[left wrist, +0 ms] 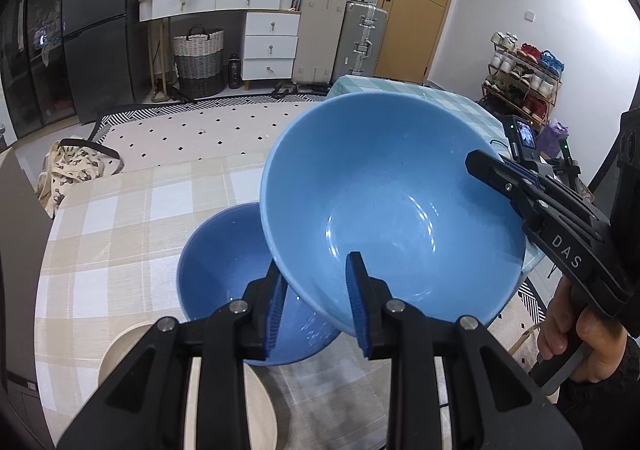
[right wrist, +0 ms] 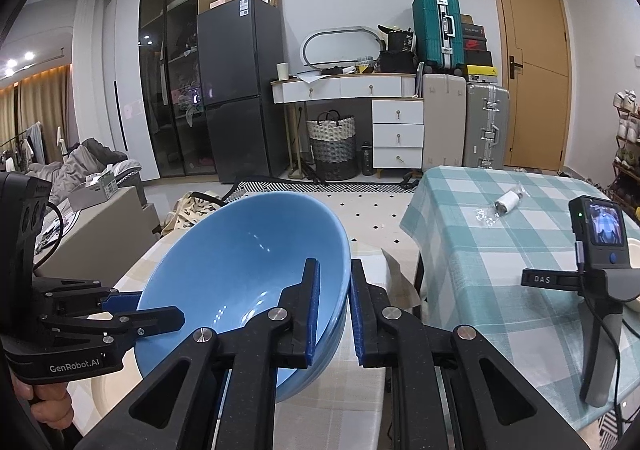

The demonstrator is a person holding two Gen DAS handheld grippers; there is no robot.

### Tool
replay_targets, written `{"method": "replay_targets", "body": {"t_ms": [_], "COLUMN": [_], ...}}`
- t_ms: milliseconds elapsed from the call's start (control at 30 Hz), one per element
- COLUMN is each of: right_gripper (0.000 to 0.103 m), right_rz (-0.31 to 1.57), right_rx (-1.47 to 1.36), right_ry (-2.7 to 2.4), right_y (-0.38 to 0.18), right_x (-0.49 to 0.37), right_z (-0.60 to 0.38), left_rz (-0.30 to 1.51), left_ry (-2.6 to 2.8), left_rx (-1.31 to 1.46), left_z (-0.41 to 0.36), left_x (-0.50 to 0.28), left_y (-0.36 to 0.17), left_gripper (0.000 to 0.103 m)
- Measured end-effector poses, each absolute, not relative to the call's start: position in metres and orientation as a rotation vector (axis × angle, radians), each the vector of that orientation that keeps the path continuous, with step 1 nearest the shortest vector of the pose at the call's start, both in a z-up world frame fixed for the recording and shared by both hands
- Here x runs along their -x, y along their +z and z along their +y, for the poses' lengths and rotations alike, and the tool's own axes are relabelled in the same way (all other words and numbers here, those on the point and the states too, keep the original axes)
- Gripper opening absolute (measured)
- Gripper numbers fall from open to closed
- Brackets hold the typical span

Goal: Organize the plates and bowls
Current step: 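Lower the lighter blue bowl into the darker blue bowl with both tools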

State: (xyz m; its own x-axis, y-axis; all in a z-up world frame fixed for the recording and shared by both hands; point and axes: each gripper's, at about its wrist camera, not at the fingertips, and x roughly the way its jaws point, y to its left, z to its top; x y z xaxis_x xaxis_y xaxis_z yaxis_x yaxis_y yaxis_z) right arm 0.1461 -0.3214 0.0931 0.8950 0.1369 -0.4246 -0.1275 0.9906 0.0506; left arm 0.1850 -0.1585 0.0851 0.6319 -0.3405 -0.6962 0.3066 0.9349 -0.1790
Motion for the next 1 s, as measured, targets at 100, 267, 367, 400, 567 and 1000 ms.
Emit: {"method": "replay_targets", "body": {"t_ms": [100,267,367,400,567,1000], "right_gripper": [0.014,0.015,0.015,0.015,0.015,0.016], "right_rz": [0.446,0.459,0.463,0.466,0.479,0.531], "right_rx": [-0.018,-0.011,-0.009,-0.008,-0.001,0.016], "right_ry": [0.15,0.164,0.172,0.175,0.187,0.207], "right_y": [0.091,0.087,0.085,0.084,0.079,0.064], "right_x": [-0.149,-0.156,-0.159,-0.16,-0.166,-0.18], "right_z": [-0.315,-0.305,-0.3,-0.298,-0.29,-0.273], "left_rz": [0.806,0.806,0.807,0.808,0.807,0.813], "left_ry": [-0.359,-0.341,-0.331,-0.327,-0.313,-0.277], "left_rx": [0.05,0.055,0.058,0.059,0.065,0.07], "left_z": [-0.151,-0.142,-0.137,-0.136,-0.128,-0.114], "left_x": [-0.185,-0.186,-0.187,-0.188,-0.188,-0.19], "left_y": [0.084,0.083,0.081,0.081,0.081,0.074], "left_gripper": [0.028,0.028,0.028,0.028,0.028,0.028]}}
